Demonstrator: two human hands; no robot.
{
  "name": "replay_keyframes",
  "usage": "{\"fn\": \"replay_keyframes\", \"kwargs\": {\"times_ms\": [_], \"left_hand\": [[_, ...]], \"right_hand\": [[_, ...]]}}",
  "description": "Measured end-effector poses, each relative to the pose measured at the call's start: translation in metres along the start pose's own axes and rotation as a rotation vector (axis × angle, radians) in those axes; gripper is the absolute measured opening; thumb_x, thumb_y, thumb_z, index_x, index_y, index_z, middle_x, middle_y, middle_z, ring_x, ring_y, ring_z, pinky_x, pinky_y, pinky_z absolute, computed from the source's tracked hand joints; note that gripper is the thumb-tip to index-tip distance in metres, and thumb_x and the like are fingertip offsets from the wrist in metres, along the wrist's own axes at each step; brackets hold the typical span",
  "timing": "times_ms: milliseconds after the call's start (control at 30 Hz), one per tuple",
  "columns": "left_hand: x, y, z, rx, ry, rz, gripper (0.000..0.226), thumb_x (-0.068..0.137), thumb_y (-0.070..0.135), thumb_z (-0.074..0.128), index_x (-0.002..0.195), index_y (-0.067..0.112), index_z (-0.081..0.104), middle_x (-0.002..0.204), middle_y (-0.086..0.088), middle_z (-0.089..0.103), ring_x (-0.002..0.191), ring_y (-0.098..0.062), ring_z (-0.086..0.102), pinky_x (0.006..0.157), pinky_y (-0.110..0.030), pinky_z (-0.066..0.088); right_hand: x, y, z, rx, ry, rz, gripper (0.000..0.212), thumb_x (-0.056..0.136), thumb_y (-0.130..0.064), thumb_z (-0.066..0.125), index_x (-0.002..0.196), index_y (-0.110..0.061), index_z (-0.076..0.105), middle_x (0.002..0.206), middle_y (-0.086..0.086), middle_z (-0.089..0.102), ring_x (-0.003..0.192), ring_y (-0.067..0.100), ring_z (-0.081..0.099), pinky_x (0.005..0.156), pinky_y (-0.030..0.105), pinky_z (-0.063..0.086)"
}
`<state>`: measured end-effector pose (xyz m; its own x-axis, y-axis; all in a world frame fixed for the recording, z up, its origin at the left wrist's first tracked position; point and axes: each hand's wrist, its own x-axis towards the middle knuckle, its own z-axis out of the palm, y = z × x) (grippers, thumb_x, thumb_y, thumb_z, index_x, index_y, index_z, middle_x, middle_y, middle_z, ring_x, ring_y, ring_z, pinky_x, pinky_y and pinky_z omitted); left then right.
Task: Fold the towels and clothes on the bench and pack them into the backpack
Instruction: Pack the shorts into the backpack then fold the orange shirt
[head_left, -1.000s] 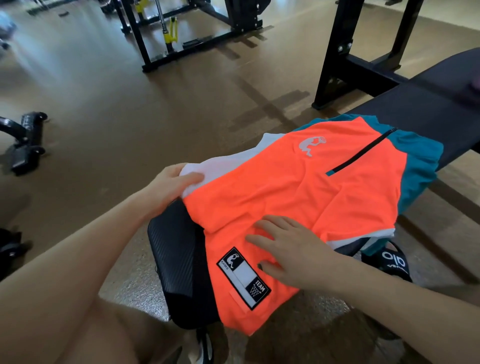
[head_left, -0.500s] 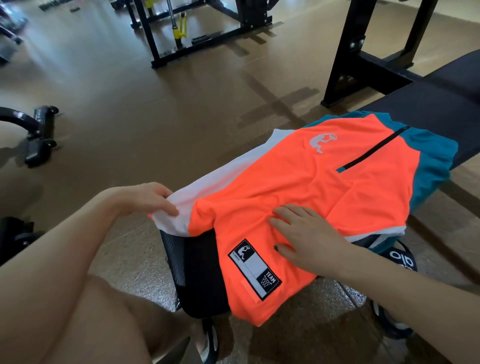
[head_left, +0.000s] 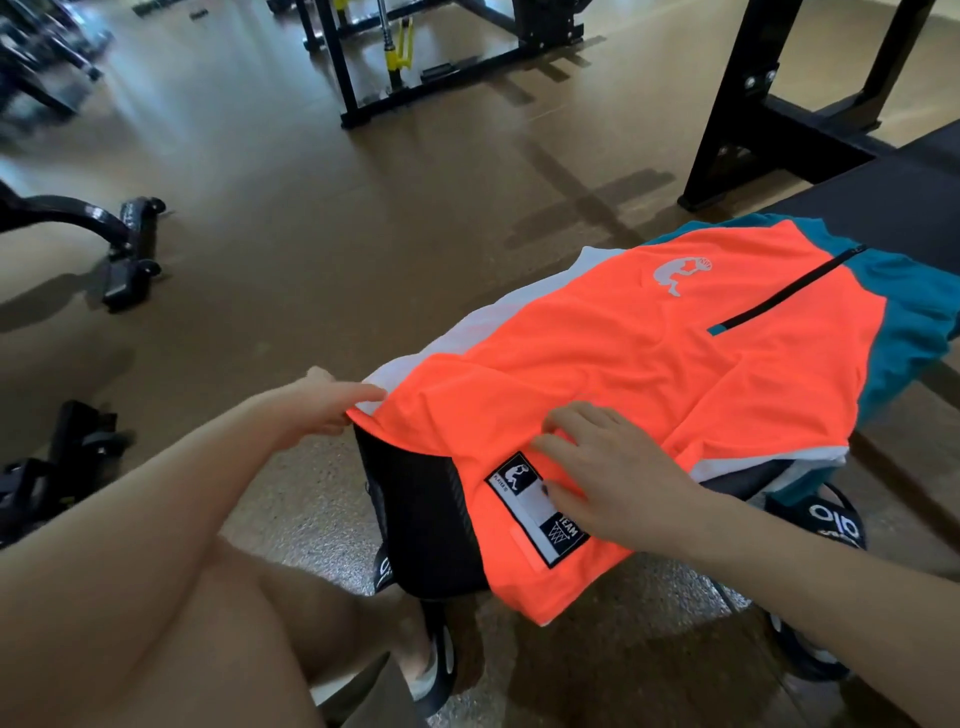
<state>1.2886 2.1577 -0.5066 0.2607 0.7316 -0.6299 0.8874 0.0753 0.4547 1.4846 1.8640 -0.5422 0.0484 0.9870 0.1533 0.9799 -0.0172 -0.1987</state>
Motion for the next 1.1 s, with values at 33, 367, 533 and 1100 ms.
{"fn": "replay_keyframes", "kwargs": {"times_ms": [33, 367, 533, 1100], "left_hand": [[-0.001, -0.001, 0.010, 0.031, 0.107, -0.003, 0.092, 0.070, 0.050, 0.082, 0.135, -0.001, 0.042, 0.106, -0.009, 0.062, 0.091, -0.021, 0.064, 0.082, -0.036, 0.055], [-0.036, -0.013, 0.061, -0.175, 0.235, 0.228, 0.056, 0.067, 0.031, 0.077, 0.113, 0.020, 0.047, 0.098, -0.015, 0.070, 0.092, -0.031, 0.069, 0.086, -0.048, 0.058], [-0.043, -0.008, 0.067, -0.259, 0.176, 0.287, 0.024, 0.088, 0.009, 0.065, 0.109, 0.016, 0.057, 0.093, -0.020, 0.068, 0.076, -0.023, 0.067, 0.079, -0.039, 0.061], [-0.043, -0.030, 0.048, -0.340, 0.284, 0.113, 0.023, 0.093, 0.014, 0.056, 0.114, 0.008, 0.050, 0.101, -0.011, 0.059, 0.079, -0.021, 0.062, 0.062, -0.032, 0.057]], "right_hand": [[-0.001, -0.008, 0.001, 0.019, -0.006, -0.046, 0.032, 0.084, -0.042, 0.050, 0.101, -0.018, 0.064, 0.106, 0.001, 0.057, 0.100, 0.025, 0.053, 0.084, 0.040, 0.045], [-0.001, -0.040, 0.018, -0.040, -0.061, -0.252, 0.022, 0.074, -0.035, 0.074, 0.080, -0.021, 0.058, 0.080, -0.003, 0.059, 0.076, 0.022, 0.058, 0.064, 0.035, 0.049], [0.000, -0.042, 0.014, 0.193, -0.073, -0.166, 0.012, 0.088, -0.026, 0.047, 0.084, -0.017, 0.053, 0.085, 0.002, 0.057, 0.079, 0.024, 0.054, 0.068, 0.038, 0.045], [-0.012, -0.005, -0.003, 0.188, -0.237, -0.104, 0.044, 0.084, -0.050, 0.054, 0.119, -0.023, 0.059, 0.109, -0.001, 0.054, 0.100, 0.021, 0.053, 0.088, 0.038, 0.047]]}}
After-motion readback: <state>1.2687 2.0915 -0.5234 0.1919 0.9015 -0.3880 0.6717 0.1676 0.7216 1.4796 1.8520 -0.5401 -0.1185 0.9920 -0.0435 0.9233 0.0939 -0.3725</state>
